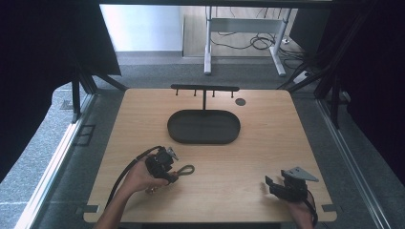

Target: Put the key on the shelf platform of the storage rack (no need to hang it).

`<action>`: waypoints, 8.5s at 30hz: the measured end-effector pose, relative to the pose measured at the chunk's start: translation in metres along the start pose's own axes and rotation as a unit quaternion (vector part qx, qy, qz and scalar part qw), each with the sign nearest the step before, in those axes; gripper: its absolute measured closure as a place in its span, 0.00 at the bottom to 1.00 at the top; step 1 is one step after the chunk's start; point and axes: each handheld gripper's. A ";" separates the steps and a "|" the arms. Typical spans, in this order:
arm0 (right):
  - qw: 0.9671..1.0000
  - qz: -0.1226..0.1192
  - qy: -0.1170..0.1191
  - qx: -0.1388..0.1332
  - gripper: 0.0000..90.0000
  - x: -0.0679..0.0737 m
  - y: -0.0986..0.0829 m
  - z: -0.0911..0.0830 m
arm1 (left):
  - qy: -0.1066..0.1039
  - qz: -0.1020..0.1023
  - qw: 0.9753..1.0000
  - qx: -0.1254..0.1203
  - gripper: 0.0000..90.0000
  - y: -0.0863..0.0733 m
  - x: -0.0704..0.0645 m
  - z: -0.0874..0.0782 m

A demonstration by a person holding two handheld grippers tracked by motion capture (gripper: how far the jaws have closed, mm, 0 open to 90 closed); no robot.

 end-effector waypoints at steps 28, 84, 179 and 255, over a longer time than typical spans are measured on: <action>1.000 0.000 -0.002 -0.009 0.34 0.000 0.001 -0.003 | -0.002 -0.003 1.000 0.017 0.74 0.001 0.003 0.010; 1.000 -0.008 0.000 0.001 0.34 0.003 -0.001 0.000 | 0.027 0.011 0.994 -0.106 0.74 0.018 0.002 -0.081; 1.000 -0.011 -0.003 0.006 0.34 0.002 -0.003 0.003 | 0.051 0.020 0.996 -0.070 0.74 0.105 0.060 -0.089; 1.000 0.006 -0.009 -0.006 0.34 -0.012 -0.002 -0.008 | 0.061 0.013 0.998 0.008 0.73 0.164 0.138 -0.013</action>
Point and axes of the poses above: each handheld gripper's, and its own axes: z roughly forward along the jaws, y roughly out of its top, x roughly to its left, and after that the axes turned 15 degrees about z, right-handed
